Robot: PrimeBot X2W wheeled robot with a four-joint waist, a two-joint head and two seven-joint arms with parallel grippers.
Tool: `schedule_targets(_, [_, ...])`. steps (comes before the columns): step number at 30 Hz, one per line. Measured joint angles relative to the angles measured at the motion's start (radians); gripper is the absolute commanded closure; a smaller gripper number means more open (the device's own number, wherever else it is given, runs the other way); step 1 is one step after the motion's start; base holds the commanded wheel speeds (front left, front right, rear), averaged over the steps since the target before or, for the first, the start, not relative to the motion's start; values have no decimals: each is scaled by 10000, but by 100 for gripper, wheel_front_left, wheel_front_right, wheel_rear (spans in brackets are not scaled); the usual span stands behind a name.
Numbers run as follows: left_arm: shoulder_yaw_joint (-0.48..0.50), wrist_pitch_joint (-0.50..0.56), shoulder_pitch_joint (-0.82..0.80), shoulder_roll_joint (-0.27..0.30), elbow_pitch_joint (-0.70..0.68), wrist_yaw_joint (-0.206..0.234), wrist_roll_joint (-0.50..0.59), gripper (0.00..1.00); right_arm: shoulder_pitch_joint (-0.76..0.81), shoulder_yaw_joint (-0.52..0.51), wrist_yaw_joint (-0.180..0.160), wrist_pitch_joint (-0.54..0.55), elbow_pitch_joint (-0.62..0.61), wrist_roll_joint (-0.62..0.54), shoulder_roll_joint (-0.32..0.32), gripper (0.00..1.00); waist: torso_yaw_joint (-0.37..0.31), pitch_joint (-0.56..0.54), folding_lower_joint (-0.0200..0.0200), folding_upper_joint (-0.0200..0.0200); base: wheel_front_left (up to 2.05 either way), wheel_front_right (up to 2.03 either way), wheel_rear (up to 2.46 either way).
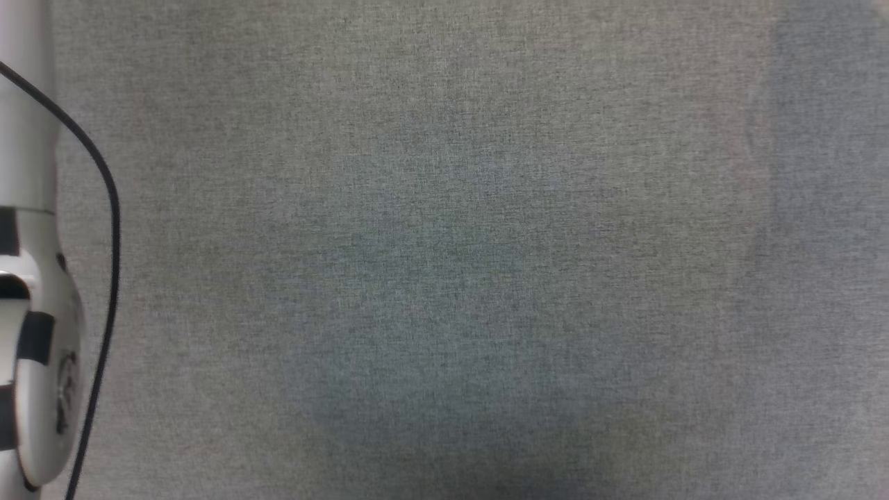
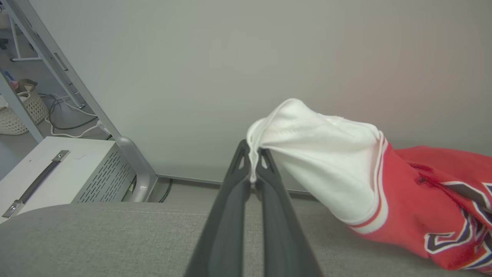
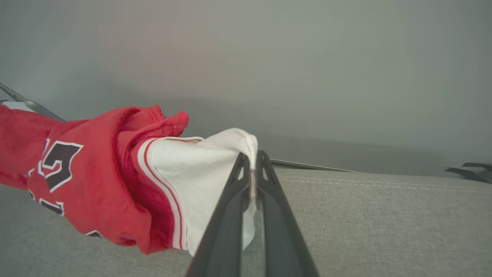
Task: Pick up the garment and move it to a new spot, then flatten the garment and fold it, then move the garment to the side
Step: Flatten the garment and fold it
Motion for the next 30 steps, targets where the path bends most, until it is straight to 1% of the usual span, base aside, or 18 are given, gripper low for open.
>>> schedule_targets(6, [138, 15, 711, -240, 982, -370, -531, 100, 1073, 552, 0, 408, 221, 784, -12, 100, 13, 221, -1, 0, 0, 0, 0])
schedule_targets(10, [309, -86, 1081, -282, 1463, -650, -903, 100, 1796, 874, 0, 564, -52, 1264, -393, 100, 63, 117, -2, 0, 0, 0, 0])
schedule_targets(12, [422, -339, 1288, -291, 1584, -779, -1083, 100, 2172, 1020, 0, 550, -326, 1580, -623, 100, 96, 43, -1, 0, 0, 0, 0])
schedule_targets(17, [351, -1244, 2233, -217, 1615, -1137, -1081, 100, 3659, 1289, 0, 171, -1375, 2495, -1243, 100, 134, -407, -2, 0, 0, 0, 0])
schedule_targets(20, [278, -1615, 2885, -196, 1584, -1273, -1081, 100, 4571, 1396, 2, 2, -1946, 2903, -1735, 100, 171, -789, -3, 0, 0, 0, 0])
schedule_targets(23, [217, -1942, 3626, -153, 1438, -1365, -1104, 100, 5547, 1455, 2, -167, -2594, 3254, -2061, 100, 206, -1249, -3, 0, 0, 0, 0])
schedule_targets(30, [178, -2165, 5337, 151, 472, -1440, -1179, 100, 7736, 1237, 2, -150, -4125, 3649, -2566, 100, 246, -2446, -4, 0, 0, 0, 0])
